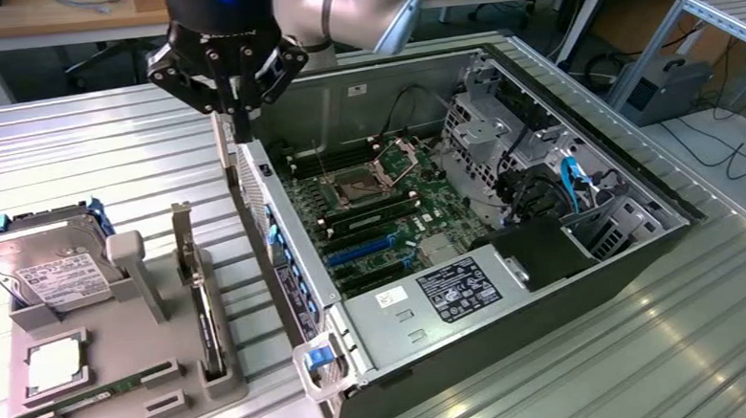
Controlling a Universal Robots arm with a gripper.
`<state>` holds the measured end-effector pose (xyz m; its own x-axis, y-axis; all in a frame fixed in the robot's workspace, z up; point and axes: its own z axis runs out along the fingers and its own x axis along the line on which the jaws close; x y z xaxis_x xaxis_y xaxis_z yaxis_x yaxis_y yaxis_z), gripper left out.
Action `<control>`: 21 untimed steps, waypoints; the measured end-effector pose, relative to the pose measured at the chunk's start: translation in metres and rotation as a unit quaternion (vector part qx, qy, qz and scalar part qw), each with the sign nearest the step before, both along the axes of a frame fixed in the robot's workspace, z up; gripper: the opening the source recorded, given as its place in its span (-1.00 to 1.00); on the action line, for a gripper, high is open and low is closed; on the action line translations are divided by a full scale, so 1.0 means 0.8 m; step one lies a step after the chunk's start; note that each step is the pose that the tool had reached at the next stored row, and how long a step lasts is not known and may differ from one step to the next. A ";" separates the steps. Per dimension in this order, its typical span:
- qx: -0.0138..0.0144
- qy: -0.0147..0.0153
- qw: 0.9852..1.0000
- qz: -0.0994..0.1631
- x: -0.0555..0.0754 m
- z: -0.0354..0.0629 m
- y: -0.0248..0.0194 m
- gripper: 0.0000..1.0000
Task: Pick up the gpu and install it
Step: 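Reach for the gpu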
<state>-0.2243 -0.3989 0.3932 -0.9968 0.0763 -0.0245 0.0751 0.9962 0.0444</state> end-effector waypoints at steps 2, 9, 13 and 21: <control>0.000 0.000 1.000 0.000 -0.026 0.000 0.0000 -0.79; 0.000 0.000 1.000 0.000 -0.064 0.000 0.0000 -0.79; 0.000 0.000 1.000 0.000 -0.073 0.000 0.0000 -0.79; 0.000 0.000 1.000 0.000 -0.081 -0.001 -0.0240 -0.79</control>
<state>-0.2892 -0.4181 0.3926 -0.9968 0.0762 -0.0245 0.0751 0.9962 0.0442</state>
